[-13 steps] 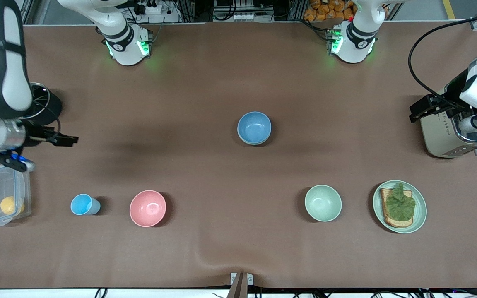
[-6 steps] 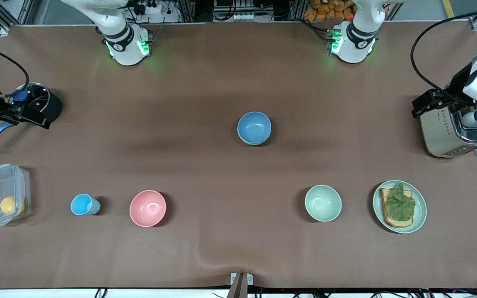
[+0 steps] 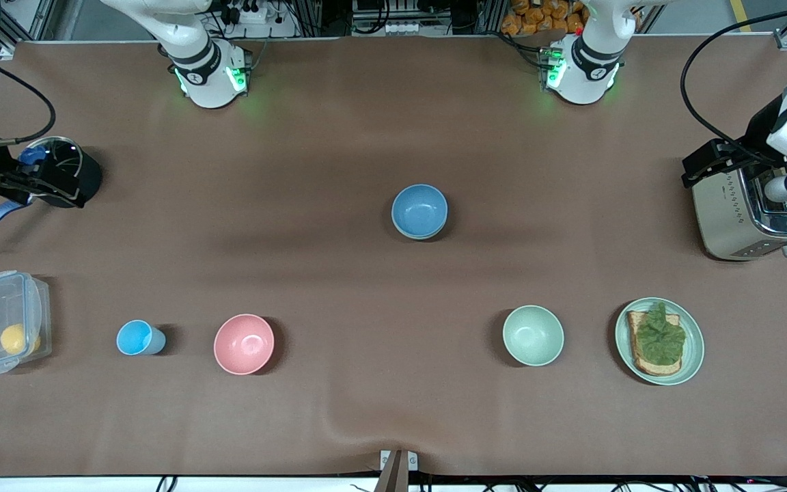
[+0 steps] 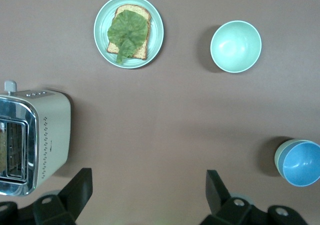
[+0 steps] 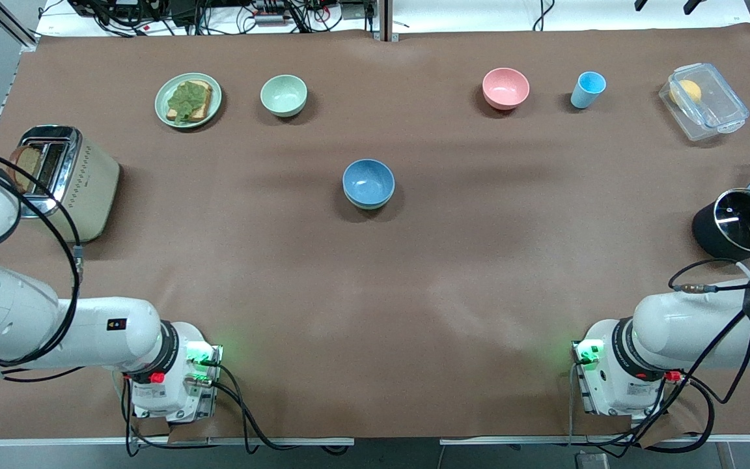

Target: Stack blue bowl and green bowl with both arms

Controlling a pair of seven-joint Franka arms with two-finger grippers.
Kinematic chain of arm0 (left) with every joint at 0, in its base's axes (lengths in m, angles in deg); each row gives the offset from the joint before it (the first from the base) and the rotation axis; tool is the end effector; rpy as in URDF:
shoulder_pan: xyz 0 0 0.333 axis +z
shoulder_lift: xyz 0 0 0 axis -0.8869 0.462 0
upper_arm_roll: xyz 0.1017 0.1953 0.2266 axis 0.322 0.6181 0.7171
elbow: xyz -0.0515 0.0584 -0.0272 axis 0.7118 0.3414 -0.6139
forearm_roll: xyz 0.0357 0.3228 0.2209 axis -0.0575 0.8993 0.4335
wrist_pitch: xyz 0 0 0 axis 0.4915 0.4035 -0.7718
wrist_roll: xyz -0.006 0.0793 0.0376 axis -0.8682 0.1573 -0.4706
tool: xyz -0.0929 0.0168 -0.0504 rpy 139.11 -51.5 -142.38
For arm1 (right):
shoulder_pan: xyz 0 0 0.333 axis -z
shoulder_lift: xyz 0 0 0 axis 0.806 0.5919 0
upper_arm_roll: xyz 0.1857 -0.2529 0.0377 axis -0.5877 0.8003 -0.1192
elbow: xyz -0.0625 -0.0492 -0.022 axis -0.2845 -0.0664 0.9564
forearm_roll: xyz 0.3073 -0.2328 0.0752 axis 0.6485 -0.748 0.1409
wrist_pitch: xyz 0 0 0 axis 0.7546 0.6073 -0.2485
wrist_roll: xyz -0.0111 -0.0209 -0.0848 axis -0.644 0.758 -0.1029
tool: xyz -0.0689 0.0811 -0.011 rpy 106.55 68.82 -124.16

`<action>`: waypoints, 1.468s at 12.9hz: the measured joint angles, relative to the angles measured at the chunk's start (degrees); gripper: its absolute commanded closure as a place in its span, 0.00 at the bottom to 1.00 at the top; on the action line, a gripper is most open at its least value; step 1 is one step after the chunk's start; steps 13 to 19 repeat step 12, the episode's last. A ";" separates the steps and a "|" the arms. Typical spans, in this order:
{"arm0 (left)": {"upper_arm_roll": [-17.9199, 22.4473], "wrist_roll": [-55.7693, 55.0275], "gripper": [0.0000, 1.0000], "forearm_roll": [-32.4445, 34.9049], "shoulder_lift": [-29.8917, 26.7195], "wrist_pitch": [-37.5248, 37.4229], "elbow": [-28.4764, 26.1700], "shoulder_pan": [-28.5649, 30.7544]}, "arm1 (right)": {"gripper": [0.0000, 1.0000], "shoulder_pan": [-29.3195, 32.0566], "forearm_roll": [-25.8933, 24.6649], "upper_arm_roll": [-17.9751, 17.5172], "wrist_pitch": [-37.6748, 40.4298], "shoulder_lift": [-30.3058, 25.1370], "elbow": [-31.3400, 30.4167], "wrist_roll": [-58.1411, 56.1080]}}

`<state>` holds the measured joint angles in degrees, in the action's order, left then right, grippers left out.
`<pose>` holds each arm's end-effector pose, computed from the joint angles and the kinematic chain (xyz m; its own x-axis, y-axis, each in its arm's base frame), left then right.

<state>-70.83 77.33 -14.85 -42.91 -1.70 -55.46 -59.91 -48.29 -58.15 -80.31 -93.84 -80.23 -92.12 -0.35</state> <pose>0.5540 -0.0600 0.6296 0.9965 0.0822 -0.0160 0.0819 -0.9964 -0.0198 0.5732 0.0074 0.6203 0.9958 -0.0899 0.0182 -0.0889 -0.9949 -0.0479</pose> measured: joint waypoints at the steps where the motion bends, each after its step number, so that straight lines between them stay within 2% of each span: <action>1: 0.04 1.33 0.00 0.00 0.00 0.00 0.00 0.01 | 0.00 0.00 -0.08 0.20 -0.48 -0.13 0.03 0.00; 6: 0.09 2.12 0.00 0.00 -0.11 0.00 0.03 -0.01 | 0.00 -1.72 -0.21 1.07 -0.63 -0.44 0.05 -0.11; 10: 0.09 2.12 0.00 -0.28 -0.24 0.00 0.03 -0.01 | 0.00 -5.20 -0.24 4.75 -1.28 -0.62 0.06 -0.12; 19: 0.10 1.99 0.00 -1.04 -0.25 -0.03 0.03 -0.01 | 0.00 -5.70 -0.26 5.13 -1.75 -0.62 0.06 -0.15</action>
